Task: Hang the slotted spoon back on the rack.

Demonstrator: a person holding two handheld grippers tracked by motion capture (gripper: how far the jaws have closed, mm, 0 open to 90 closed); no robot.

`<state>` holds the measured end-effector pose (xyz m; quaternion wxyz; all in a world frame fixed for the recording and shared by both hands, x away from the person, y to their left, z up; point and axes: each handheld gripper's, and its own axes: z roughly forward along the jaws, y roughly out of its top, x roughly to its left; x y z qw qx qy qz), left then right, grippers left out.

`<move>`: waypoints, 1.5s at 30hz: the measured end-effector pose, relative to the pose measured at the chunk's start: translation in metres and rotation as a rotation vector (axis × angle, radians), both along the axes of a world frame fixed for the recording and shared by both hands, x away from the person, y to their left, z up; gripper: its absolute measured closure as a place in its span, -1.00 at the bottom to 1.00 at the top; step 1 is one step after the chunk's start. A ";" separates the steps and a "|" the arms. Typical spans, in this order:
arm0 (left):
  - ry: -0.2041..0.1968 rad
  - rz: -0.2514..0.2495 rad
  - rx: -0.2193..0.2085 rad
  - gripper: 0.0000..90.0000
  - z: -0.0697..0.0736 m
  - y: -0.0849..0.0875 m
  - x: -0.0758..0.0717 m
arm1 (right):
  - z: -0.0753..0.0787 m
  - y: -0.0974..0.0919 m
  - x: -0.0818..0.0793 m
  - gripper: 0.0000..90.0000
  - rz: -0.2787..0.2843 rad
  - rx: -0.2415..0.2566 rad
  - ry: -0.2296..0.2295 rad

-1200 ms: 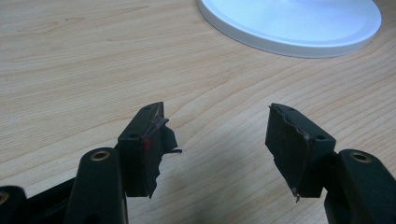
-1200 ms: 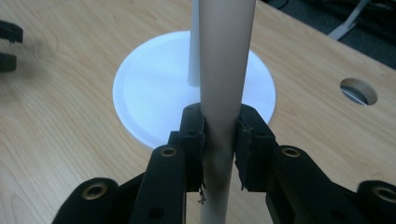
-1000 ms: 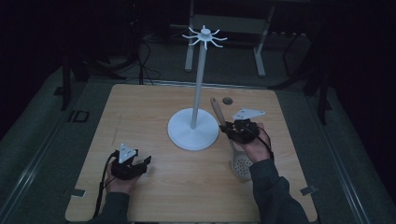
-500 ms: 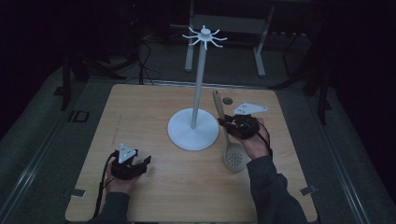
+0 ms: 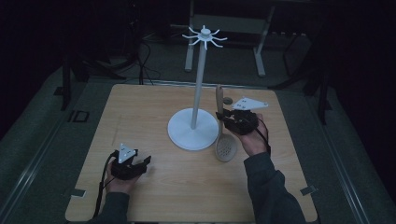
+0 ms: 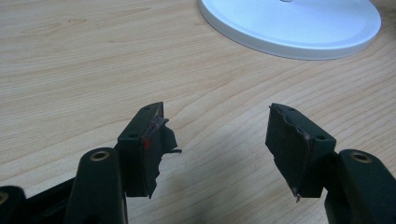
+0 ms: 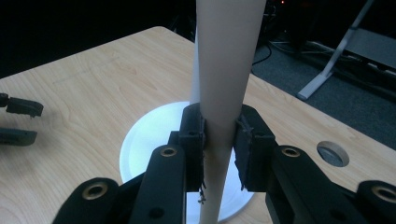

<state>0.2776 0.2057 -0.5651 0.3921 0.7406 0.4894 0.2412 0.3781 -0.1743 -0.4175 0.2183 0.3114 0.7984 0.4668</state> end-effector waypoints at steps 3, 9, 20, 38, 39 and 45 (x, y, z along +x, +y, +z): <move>0.000 0.000 0.000 -0.15 0.000 0.000 0.000 | 0.003 0.002 0.000 0.65 -0.001 0.000 -0.004; 0.000 0.001 0.000 -0.15 0.000 0.000 0.000 | 0.010 0.006 0.001 0.65 -0.002 0.014 -0.020; 0.001 0.000 -0.001 -0.15 0.000 0.000 0.000 | 0.021 0.006 0.004 0.65 -0.014 0.040 -0.036; 0.000 0.002 0.000 -0.15 0.000 0.000 0.000 | 0.039 0.001 0.007 0.65 -0.043 0.093 -0.073; 0.000 0.002 -0.001 -0.15 0.000 0.000 0.000 | 0.039 0.001 0.007 0.65 -0.043 0.093 -0.073; 0.000 0.002 0.000 -0.15 0.000 0.000 0.000 | 0.048 0.003 0.008 0.65 -0.046 0.117 -0.082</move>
